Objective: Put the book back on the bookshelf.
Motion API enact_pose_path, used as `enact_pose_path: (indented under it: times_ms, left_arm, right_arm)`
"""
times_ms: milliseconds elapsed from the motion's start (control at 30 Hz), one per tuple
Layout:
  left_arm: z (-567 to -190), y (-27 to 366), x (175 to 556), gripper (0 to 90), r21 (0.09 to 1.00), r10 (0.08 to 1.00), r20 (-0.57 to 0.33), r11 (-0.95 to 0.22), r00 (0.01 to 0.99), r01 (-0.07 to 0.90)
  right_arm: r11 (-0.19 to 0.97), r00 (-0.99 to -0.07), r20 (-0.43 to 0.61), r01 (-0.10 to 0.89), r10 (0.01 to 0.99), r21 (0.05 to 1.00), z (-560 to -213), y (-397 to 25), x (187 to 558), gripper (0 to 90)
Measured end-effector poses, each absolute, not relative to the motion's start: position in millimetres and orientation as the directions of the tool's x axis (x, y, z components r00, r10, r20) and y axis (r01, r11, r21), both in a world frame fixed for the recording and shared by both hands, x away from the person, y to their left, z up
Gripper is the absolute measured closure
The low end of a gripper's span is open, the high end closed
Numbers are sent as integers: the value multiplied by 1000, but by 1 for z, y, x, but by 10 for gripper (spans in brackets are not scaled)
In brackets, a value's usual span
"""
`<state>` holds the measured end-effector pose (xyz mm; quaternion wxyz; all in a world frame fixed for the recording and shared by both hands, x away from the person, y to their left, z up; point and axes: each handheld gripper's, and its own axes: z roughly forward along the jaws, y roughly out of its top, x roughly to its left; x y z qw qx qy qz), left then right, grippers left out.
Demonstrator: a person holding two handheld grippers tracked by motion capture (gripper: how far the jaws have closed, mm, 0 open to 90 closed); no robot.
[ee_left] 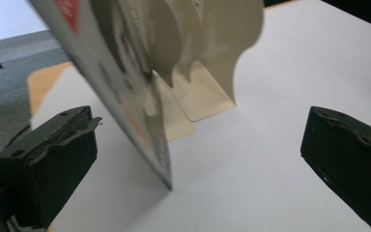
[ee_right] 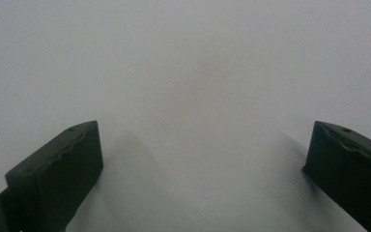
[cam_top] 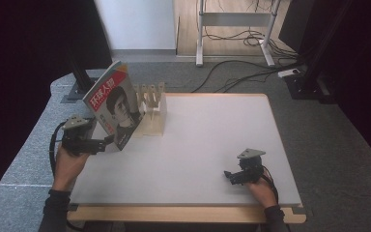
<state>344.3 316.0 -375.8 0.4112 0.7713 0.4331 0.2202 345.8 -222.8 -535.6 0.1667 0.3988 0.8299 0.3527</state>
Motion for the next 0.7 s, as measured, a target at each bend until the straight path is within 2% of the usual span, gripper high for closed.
enact_pose_path:
  times_ms: [267, 700]
  left_arm:
    - [-385, 291, 334, 0, 816, 812, -38, -311, 583, 488]
    - [-394, 234, 344, 0, 812, 731, -34, -377, 681, 445]
  right_arm:
    - [434, -626, 4, 545, 780, 718, -536, -223, 346, 0]
    - [433, -626, 5, 545, 780, 718, -536, -223, 346, 0]
